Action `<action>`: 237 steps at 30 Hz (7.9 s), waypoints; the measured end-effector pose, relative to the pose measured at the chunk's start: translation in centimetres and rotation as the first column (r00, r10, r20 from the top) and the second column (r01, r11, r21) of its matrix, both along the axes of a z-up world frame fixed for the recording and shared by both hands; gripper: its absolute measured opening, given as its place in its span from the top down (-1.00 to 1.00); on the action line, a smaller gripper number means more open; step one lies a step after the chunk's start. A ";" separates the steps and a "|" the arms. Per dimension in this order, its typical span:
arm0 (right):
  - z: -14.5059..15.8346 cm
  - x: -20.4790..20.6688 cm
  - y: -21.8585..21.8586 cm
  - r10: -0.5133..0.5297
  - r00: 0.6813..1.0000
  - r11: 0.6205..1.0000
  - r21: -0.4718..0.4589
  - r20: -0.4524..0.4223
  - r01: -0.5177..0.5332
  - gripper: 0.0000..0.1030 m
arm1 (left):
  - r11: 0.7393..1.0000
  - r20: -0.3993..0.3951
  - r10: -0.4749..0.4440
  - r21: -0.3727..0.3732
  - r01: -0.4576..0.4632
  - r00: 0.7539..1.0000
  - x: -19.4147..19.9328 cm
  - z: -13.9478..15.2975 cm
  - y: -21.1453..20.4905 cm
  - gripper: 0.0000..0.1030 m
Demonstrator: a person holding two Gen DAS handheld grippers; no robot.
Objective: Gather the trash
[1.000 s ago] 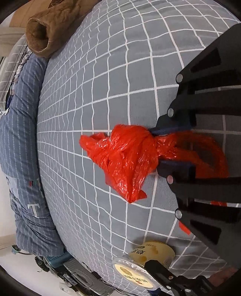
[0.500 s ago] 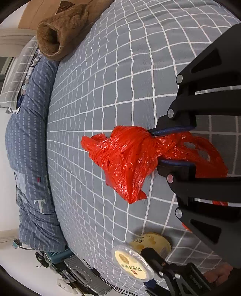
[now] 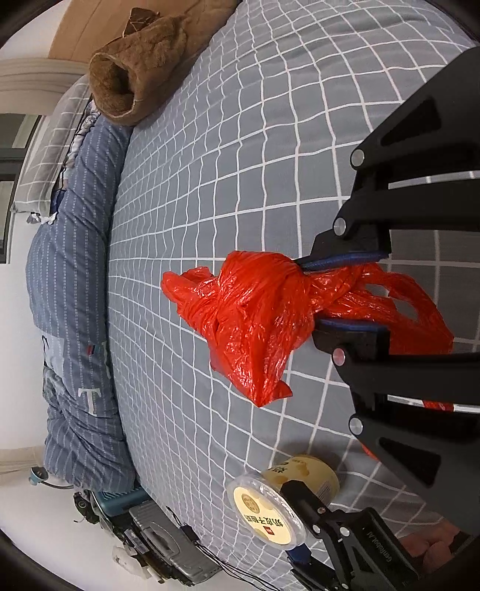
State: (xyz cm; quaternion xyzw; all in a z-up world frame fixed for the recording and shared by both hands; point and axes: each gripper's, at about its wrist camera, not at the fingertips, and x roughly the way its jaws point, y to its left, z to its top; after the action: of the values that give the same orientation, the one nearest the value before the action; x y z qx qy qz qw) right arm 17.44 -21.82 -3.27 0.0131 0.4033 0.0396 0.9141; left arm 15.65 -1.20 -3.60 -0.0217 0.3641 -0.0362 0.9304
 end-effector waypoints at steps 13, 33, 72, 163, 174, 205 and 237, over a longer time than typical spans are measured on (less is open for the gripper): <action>1.0 -3.0 0.0 0.006 1.000 1.000 0.004 0.006 -0.006 0.57 | 1.000 0.004 0.003 -0.003 -0.003 1.000 -2.9 0.9 0.3 -0.55; 2.9 -7.3 0.5 0.011 0.999 1.000 -0.013 0.038 -0.010 0.57 | 1.000 0.011 -0.014 0.010 0.014 1.000 -7.3 2.3 0.3 -0.55; 4.7 -15.3 -0.4 0.006 0.999 1.000 -0.010 0.050 -0.006 0.57 | 1.000 0.031 -0.012 0.018 0.011 0.999 -14.5 4.2 -0.8 -0.55; -10.3 -35.8 1.3 0.068 0.924 0.997 -0.009 -0.376 -0.077 0.57 | 0.999 -0.252 -0.050 0.008 0.054 0.966 -31.4 -6.8 -1.9 -0.55; -13.4 -33.4 3.7 0.100 0.887 0.992 -0.021 -0.450 -0.122 0.51 | 0.999 -0.310 -0.046 -0.005 0.046 0.950 -29.1 -9.4 -0.3 -0.55; -7.8 -34.4 -6.3 -0.126 0.966 0.992 -0.043 -0.227 0.119 -0.85 | 0.987 -0.337 -0.155 -0.006 0.163 0.929 -29.5 -9.9 -8.6 -0.55; -1.9 -35.2 -3.8 -0.101 0.989 0.995 -0.037 -0.104 0.098 -0.85 | 0.997 -0.181 -0.069 0.003 0.071 0.981 -31.4 -2.0 -3.6 -0.89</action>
State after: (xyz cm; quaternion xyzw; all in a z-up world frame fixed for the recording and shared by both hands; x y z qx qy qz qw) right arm -17.76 -25.64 -5.14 0.0208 0.4507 -0.0133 0.8923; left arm -15.76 -4.82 -5.64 -0.0073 0.4480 -0.0651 0.8916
